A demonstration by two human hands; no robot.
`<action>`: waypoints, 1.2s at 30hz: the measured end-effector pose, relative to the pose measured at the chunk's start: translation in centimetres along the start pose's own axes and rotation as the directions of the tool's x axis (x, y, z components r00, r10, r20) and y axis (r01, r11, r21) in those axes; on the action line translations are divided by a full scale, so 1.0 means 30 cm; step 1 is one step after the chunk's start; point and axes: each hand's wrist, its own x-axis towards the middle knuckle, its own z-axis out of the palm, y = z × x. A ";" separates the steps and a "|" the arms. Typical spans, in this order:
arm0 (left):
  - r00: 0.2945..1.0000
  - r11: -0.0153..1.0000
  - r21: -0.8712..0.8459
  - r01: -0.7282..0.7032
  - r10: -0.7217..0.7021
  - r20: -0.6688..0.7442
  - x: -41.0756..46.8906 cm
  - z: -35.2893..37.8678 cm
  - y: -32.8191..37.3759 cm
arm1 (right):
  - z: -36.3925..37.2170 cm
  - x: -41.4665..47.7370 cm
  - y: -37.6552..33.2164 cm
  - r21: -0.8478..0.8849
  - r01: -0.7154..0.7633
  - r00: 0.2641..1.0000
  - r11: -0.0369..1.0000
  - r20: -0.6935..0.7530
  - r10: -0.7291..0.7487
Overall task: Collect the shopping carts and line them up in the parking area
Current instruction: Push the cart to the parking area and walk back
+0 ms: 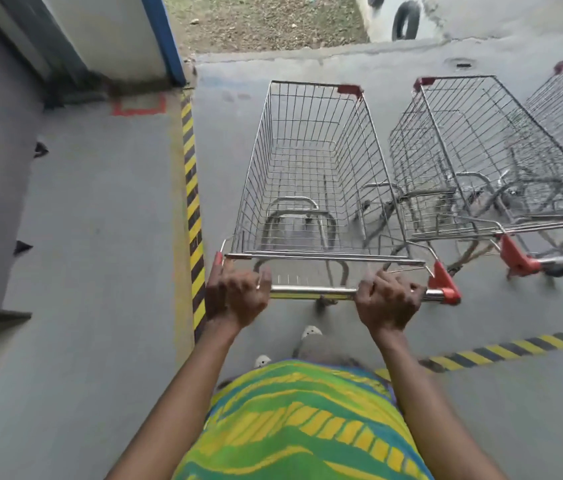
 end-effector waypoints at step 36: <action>0.993 0.994 0.070 -0.087 0.080 0.090 1.702 0.210 -0.293 | 0.642 1.716 -0.627 0.173 0.117 0.956 0.978 0.248 -0.158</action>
